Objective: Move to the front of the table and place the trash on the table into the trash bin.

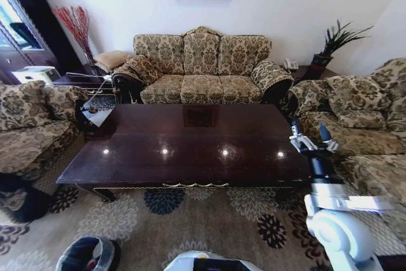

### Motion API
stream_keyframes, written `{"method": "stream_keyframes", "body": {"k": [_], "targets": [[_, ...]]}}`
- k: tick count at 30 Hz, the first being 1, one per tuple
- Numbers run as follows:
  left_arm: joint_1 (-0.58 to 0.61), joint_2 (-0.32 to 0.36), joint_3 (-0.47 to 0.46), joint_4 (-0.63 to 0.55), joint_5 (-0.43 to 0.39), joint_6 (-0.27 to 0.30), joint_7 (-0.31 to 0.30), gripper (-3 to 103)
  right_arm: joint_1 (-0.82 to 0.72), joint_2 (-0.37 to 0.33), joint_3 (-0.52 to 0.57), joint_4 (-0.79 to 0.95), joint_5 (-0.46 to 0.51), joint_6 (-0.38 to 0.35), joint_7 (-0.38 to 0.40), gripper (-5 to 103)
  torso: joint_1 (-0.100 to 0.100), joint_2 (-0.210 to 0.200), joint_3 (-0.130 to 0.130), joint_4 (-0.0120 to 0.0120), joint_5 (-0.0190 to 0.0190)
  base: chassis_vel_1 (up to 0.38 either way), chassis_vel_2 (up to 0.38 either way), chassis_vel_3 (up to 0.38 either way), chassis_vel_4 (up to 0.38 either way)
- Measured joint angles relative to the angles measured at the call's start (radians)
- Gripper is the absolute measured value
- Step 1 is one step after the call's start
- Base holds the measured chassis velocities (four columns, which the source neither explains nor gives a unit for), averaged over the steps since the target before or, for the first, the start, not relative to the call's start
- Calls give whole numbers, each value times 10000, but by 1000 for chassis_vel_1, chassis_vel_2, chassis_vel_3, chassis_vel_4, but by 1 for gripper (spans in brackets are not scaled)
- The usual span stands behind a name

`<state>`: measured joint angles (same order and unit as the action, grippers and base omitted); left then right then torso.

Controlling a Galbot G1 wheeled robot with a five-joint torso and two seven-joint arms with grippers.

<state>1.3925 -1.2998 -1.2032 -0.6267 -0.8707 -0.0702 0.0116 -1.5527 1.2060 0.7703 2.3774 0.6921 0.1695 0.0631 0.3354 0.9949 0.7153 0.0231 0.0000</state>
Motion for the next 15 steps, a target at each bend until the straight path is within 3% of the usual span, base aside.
{"method": "stream_keyframes", "body": {"k": [1,8,9,11,12,15], "targets": [[0,0,0,0,0,0,0,48,0,0,0,0,0,0,0,100,0,0,0,0,0,0,0,0,0],[1025,-264,35,-1515,531,-813,237,81,1,200,-218,-471,39,272,-218,100,0,0,0,-1,-3,0,0,0,0],[1025,-264,35,-1515,531,-813,237,81,1,200,-218,-471,39,272,-218,100,0,0,0,-1,-3,0,0,0,0],[1581,-302,28,-2113,787,-1393,382,92,-21,224,-189,-617,95,323,-307,100,0,0,0,2,0,0,0,0,0],[1581,-302,28,-2113,787,-1393,382,92,-21,224,-189,-617,95,323,-307,100,0,0,0,2,0,0,0,0,0],[2372,-366,-100,-3222,970,-2368,935,98,-57,213,-55,-892,24,340,-369,100,-1,1,-1,6,0,0,0,0,0]]}}
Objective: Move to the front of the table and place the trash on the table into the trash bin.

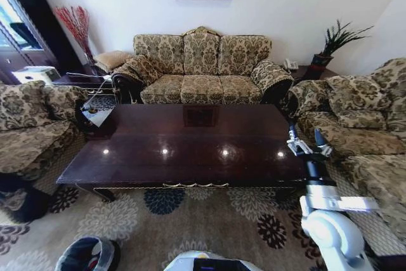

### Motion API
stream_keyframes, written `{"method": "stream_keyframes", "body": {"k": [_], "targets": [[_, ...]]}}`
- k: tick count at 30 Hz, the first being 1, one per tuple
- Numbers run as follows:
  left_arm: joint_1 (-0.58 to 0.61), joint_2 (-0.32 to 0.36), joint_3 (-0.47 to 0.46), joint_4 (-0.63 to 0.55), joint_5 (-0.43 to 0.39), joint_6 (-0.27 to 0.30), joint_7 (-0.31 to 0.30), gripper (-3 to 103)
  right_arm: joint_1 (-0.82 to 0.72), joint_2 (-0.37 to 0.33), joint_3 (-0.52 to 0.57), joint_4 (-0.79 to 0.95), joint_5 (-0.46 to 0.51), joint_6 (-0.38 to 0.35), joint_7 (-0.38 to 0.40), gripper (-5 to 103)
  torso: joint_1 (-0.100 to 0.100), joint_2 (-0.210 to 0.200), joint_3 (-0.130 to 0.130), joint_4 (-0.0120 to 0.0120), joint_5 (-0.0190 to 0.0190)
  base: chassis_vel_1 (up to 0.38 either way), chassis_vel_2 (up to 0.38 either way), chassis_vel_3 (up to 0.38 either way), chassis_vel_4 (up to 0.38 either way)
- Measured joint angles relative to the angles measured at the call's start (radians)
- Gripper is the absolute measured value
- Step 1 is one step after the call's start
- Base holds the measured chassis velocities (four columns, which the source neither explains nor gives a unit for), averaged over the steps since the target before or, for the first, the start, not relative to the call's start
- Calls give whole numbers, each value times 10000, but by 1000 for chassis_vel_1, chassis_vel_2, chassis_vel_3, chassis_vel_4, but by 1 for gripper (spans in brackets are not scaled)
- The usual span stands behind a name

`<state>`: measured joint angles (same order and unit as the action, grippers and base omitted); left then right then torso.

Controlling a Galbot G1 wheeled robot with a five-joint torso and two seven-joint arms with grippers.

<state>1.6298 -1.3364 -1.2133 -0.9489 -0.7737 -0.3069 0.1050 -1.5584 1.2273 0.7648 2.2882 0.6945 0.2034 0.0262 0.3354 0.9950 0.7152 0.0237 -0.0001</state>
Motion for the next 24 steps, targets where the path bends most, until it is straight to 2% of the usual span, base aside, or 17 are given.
{"method": "stream_keyframes", "body": {"k": [2,3,5,6,8,9,10,11,12,13,14,15,18,19,22,23,24], "targets": [[501,-66,-99,-1127,369,-910,301,100,-22,17,-6,-150,-294,-220,166,100,1,0,1,-5,3,0,0,0,0],[501,-66,-99,-1127,369,-910,301,100,-22,17,-6,-150,-294,-220,166,100,1,0,1,-5,3,0,0,0,0],[841,-209,-174,-2330,739,-1280,319,100,-82,75,-151,-165,-510,-364,241,100,1,0,1,-6,3,0,0,0,0],[841,-209,-174,-2330,739,-1280,319,100,-82,75,-151,-165,-510,-364,241,100,1,0,1,-6,3,0,0,0,0],[1166,-480,-212,-3939,993,-1399,191,100,-221,104,-439,-62,-838,-439,228,100,0,0,0,-6,-2,0,0,0,0],[1213,-532,-215,-4219,1023,-1404,167,100,-242,108,-493,-47,-914,-446,223,100,0,0,0,-6,-2,0,0,0,0],[1387,-736,-217,-5194,1100,-1407,84,100,-293,135,-679,-13,-1211,-449,211,100,0,-1,0,-9,2,0,0,0,0],[1387,-736,-217,-5194,1100,-1407,84,100,-293,135,-679,-13,-1211,-449,211,100,0,-1,0,-9,2,0,0,0,0],[1528,-896,-201,-5908,1144,-1408,44,100,-317,167,-809,14,-1439,-448,211,100,1,0,1,-7,1,0,0,0,0],[1663,-1028,-170,-6589,1203,-1398,1,100,-341,209,-934,57,-1642,-447,219,100,1,-1,1,-3,0,0,0,0,0],[1882,-1240,-108,-7788,1328,-1369,-53,100,-420,271,-1093,169,-1853,-451,238,100,1,-1,1,-1,3,0,0,0,0],[1882,-1240,-108,-7788,1328,-1369,-53,100,-420,271,-1093,169,-1853,-451,238,100,1,-1,1,-1,3,0,0,0,0],[2265,-1551,154,-10039,1537,-1082,-199,100,-801,370,-1368,397,-2410,-460,251,100,1,-1,1,-5,2,0,0,0,0],[2265,-1551,154,-10039,1537,-1082,-199,100,-801,370,-1368,397,-2410,-460,251,100,1,-1,1,-5,2,0,0,0,0],[2729,-1756,636,-12566,1843,-144,-772,100,-1666,537,-1520,881,-3331,-330,218,100,1,-1,1,-8,1,0,0,0,0],[2729,-1756,636,-12566,1843,-144,-772,100,-1666,537,-1520,881,-3331,-330,218,100,1,-1,1,-8,1,0,0,0,0],[2894,-1744,780,-13418,1915,203,-903,100,-2024,631,-1447,1070,-3644,-271,183,100,0,-1,1,-2,6,0,0,0,0]]}}
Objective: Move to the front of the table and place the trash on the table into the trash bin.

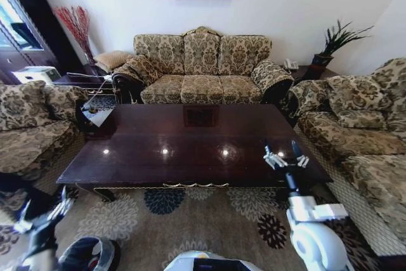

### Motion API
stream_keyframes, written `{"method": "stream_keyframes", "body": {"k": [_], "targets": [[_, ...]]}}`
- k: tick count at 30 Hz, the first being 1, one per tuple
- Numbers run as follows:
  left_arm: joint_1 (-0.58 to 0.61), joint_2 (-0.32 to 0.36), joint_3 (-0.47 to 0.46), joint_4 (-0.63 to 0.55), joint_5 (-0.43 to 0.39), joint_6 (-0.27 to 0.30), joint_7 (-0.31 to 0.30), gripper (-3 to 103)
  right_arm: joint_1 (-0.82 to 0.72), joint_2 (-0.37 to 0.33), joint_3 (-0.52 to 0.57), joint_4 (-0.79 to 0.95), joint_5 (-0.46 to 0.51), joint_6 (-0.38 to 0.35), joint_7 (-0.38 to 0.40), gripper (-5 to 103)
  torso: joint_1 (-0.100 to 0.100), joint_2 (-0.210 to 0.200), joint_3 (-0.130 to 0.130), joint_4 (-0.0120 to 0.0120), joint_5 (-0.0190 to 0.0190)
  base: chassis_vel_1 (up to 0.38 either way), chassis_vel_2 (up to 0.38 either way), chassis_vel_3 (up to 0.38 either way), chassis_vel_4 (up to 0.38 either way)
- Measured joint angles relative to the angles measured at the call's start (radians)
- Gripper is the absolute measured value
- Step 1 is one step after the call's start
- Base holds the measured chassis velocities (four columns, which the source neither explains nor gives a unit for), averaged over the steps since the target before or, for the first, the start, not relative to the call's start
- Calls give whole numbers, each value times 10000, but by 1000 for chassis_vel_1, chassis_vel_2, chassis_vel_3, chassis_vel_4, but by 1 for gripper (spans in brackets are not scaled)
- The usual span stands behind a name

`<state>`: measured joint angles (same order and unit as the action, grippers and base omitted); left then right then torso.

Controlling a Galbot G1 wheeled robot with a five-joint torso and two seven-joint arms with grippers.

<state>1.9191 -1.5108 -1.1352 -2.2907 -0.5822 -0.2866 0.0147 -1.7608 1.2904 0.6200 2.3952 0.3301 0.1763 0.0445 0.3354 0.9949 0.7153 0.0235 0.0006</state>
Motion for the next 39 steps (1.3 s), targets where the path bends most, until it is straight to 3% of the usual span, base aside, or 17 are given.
{"method": "stream_keyframes", "body": {"k": [5,7,9,10,12,17,19,26,39], "targets": [[156,504,337,-1459,285,838,-164,100,-878,63,489,407,-256,38,-34,100,0,0,0,-6,-2,0,0,0,0],[215,923,741,-2120,173,1600,-369,100,-1237,-79,905,529,-262,21,-31,100,0,0,0,-5,-5,0,0,0,0],[279,1299,1220,-2308,-102,2416,-710,100,-1381,-250,1196,637,-186,-168,38,100,0,0,0,0,-4,0,0,0,0],[279,1299,1220,-2308,-102,2416,-710,100,-1381,-250,1196,637,-186,-168,38,100,0,0,0,0,-4,0,0,0,0],[353,1714,1464,-2319,-389,3179,-881,100,-1579,-405,1410,959,392,-782,343,100,0,0,0,-1,-5,0,0,0,0],[326,1975,1415,-2272,-595,3772,-930,100,-1764,-442,1286,1078,618,-1092,492,100,0,0,0,-4,-6,0,0,0,0],[308,1956,1319,-2229,-899,4196,-977,99,-1727,-379,773,1080,600,-1355,558,100,0,0,0,-1,-3,0,0,0,0],[-14,1390,971,-2166,-1092,4883,-1113,98,-1585,-277,-190,1080,228,-1818,622,100,0,0,0,-1,-6,0,0,0,0],[-45,1276,790,-2119,-1163,4955,-1156,99,-1525,-436,-254,1063,108,-1911,532,100,0,0,0,-3,-6,0,0,0,0]]}}
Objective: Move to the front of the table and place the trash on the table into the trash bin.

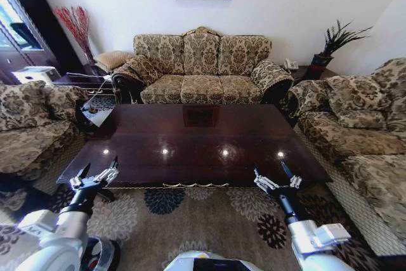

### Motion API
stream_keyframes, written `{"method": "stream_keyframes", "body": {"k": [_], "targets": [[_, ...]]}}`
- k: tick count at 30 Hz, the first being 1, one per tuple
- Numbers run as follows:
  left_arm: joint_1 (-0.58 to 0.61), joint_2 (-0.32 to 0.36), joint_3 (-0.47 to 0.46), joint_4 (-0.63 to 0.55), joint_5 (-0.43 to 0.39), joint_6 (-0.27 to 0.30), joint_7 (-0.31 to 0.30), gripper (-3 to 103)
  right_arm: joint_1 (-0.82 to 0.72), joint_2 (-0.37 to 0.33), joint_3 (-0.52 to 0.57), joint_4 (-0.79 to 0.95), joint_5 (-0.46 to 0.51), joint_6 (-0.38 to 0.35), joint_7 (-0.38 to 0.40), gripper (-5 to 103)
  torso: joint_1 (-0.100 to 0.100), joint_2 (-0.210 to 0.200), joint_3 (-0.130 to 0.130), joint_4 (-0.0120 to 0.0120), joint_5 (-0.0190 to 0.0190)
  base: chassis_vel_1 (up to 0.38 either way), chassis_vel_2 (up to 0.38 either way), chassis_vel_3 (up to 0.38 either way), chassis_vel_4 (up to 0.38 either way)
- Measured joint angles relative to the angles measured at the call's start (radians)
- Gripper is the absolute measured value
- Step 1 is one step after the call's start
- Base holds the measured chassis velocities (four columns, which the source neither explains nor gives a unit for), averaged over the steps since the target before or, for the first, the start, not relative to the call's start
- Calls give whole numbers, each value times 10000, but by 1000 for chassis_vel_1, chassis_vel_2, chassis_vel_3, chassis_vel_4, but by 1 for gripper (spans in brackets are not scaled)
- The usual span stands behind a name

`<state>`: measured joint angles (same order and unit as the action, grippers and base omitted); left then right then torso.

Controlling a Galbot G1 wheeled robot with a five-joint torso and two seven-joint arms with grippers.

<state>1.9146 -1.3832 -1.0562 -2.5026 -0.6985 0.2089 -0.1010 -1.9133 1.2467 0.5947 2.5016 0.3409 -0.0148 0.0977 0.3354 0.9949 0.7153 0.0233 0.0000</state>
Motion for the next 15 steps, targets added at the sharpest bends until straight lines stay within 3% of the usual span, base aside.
{"method": "stream_keyframes", "body": {"k": [15], "targets": [[0,3,-2,15,2,-37,1,99,9,0,14,-11,0,17,-11,100,0,0,0,0,0,0,0,0,0]]}}
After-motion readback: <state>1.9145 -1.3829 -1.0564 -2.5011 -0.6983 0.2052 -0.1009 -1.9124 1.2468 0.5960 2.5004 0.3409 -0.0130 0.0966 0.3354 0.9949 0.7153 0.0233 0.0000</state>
